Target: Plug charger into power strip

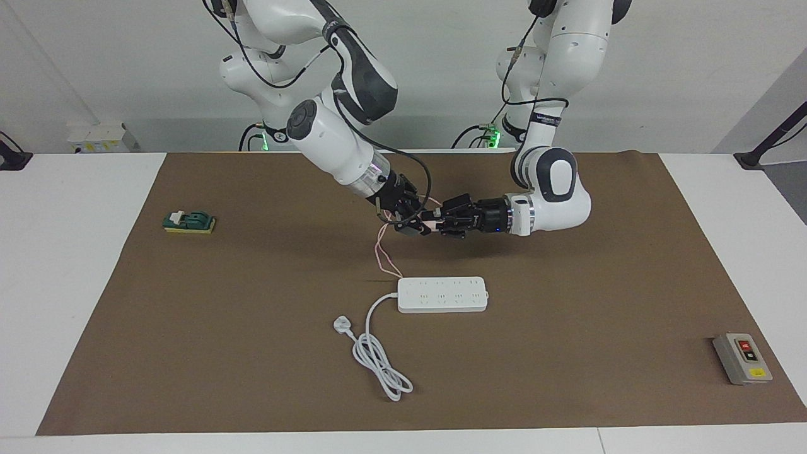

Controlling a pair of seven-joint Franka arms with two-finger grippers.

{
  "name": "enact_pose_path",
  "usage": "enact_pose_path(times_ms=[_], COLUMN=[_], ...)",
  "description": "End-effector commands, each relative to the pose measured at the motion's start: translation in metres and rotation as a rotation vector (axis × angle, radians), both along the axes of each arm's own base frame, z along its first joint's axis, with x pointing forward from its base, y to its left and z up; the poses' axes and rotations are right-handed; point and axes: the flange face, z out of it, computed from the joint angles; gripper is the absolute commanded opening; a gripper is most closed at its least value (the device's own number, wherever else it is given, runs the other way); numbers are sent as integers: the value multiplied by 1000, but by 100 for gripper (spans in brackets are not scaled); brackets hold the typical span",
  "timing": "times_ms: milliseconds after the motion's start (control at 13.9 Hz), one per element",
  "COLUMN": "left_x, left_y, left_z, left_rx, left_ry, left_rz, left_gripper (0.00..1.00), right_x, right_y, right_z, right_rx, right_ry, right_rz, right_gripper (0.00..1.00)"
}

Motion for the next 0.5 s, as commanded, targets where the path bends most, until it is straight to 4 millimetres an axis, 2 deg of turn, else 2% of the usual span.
enact_pose_path(times_ms=[0, 144, 216, 288, 433], left_x=[-7, -7, -7, -7, -7], left_y=[1, 1, 1, 1, 1], left_z=[5, 5, 5, 5, 5], left_rx=[-2, -3, -3, -3, -3], left_ry=[7, 6, 6, 6, 6], left_rz=[23, 22, 22, 22, 22], left_gripper=[0, 0, 0, 0, 0], right_x=[1, 1, -1, -2, -1], right_y=[-4, -3, 0, 1, 1], right_z=[0, 0, 0, 0, 0], right_rx=[-11, -10, -10, -11, -11], right_ry=[-9, -8, -4, -3, -2], right_rz=[15, 16, 10, 11, 11], right_gripper=[0, 0, 38, 99, 100])
